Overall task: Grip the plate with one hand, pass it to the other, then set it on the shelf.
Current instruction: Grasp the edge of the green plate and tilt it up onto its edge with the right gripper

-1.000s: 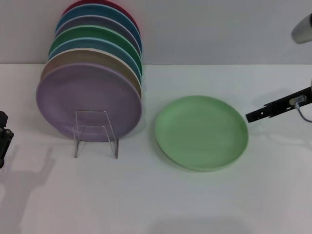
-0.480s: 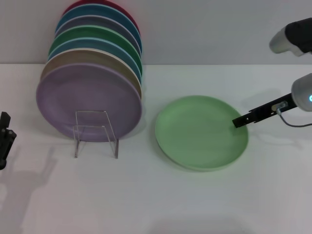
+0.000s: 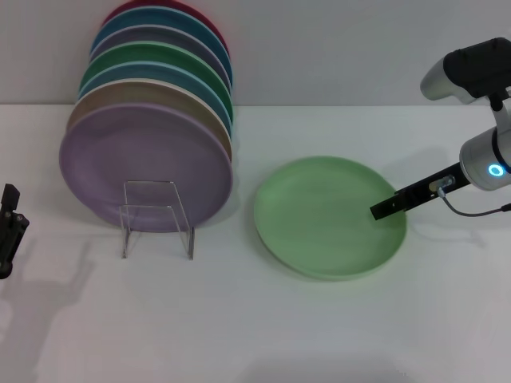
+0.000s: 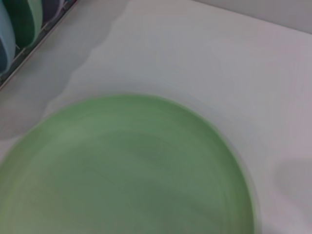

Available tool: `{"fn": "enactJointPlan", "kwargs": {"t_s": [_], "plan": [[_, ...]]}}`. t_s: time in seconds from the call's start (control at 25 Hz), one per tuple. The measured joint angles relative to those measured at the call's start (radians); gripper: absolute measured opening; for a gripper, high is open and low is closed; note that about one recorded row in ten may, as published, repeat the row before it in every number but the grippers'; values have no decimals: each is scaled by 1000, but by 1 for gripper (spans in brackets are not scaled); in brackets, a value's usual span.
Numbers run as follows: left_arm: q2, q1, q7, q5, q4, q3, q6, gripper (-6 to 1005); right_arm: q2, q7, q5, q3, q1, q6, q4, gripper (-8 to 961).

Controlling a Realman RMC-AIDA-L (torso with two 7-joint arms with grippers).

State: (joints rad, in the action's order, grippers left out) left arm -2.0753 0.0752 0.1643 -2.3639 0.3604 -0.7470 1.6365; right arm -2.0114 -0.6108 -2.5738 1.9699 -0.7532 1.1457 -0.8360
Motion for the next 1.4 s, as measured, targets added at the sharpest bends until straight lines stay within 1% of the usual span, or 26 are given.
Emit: {"fn": "enactJointPlan", "kwargs": {"t_s": [0.72,0.92,1.12,1.36,1.4], "plan": [[2,-6,7,0,0,0,5,840,0,11,-2,-10,-17,-15,38,791],[2,-6,7,0,-3,0,5,840,0,11,-5,-10,-21,-15,43,585],[0,-9,8,0,-3,0,5,840,0,11,-8,-10,-21,-12,49,422],[0,-9,8,0,-3,0,5,840,0,12,-10,-24,-21,-13,56,424],[0,-9,8,0,-3,0,5,840,0,15,-10,-30,-21,-14,57,411]]}}
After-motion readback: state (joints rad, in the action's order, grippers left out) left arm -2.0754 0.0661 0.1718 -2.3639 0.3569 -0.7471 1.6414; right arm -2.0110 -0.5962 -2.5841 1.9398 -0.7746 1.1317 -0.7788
